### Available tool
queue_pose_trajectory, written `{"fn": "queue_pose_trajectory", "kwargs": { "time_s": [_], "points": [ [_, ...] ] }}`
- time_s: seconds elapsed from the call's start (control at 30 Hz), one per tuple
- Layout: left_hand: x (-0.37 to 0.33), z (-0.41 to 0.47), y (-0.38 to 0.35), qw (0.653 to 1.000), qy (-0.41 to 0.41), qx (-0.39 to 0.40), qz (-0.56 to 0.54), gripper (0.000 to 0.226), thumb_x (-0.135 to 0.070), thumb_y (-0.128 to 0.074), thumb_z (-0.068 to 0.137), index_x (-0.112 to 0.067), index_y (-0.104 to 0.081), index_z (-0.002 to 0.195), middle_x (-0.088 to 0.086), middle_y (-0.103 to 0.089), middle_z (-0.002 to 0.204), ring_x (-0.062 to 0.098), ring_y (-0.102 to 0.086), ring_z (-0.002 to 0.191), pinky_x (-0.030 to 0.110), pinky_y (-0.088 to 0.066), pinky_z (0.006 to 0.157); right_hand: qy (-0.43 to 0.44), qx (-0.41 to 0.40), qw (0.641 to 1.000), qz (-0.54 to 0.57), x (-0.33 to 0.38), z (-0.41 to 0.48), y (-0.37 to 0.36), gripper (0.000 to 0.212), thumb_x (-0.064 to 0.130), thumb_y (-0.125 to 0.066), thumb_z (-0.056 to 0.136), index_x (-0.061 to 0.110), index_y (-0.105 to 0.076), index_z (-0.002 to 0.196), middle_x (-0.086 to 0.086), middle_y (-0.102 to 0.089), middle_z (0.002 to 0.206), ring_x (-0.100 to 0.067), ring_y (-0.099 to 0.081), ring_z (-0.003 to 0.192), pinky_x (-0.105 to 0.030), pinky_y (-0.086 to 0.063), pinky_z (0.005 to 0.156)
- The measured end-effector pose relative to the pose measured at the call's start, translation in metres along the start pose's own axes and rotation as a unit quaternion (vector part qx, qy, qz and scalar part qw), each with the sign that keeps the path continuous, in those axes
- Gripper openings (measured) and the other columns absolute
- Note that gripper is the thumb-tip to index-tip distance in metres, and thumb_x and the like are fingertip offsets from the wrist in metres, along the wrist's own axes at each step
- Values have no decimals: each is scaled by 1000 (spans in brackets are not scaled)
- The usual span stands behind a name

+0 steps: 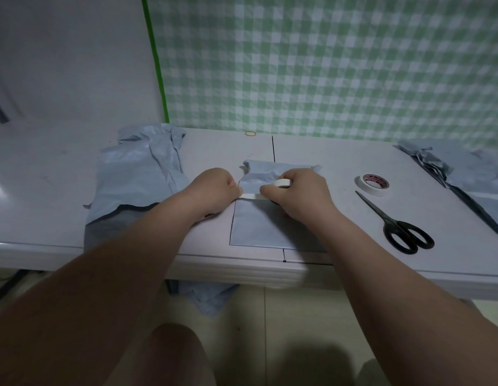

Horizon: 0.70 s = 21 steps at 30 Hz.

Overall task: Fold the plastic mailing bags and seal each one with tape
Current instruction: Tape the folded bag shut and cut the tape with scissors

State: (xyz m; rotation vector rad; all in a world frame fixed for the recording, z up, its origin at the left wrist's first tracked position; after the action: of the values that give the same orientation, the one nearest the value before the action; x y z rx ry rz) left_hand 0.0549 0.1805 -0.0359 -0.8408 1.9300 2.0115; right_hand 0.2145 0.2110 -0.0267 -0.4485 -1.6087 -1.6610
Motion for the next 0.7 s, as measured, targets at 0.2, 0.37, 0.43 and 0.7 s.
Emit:
{"fn": "queue_pose_trajectory", "kwargs": {
  "time_s": [0.2,0.37,0.43,0.7],
  "points": [
    [1,3,1,1000,2,15,16,27,-21,-57,90,-9,-50,67,11,-44,69,23,-40,67,29,-26,52,-7,4,1000,-19,3,1,-2,21,33,-68,79,12,-69,83,-4,-66,75,-19,-62,73,-25,-43,60],
    [2,5,0,999,4,13,39,40,-20,-56,91,-12,-38,57,5,-36,58,19,-33,56,28,-24,49,-12,9,1000,-24,1,4,-5,23,30,-68,78,8,-69,83,-8,-68,78,-23,-64,74,-30,-50,68],
    [1,5,0,999,-2,11,52,39,-20,-54,92,-11,-37,57,5,-34,58,20,-33,57,27,-23,49,-7,13,999,-34,2,4,-6,24,30,-68,77,7,-68,81,-7,-65,71,-23,-61,70,-29,-48,63],
    [-2,4,-4,994,-16,-5,113,40,-21,-48,96,-12,-37,59,3,-37,62,20,-41,66,27,-27,52,3,23,997,-72,3,6,-9,21,33,-68,78,13,-63,76,2,-54,64,-18,-54,71,-26,-36,59]
  ]
}}
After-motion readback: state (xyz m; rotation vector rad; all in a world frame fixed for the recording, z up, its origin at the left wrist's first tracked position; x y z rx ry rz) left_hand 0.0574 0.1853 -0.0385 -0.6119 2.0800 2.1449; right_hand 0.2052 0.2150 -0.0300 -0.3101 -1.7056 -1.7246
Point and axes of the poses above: each hand's wrist, its own z-axis towards the middle knuckle, its own y-axis out of the back of the hand, x = y × z, the point moved 5 cm from there along z, towards the middle knuckle
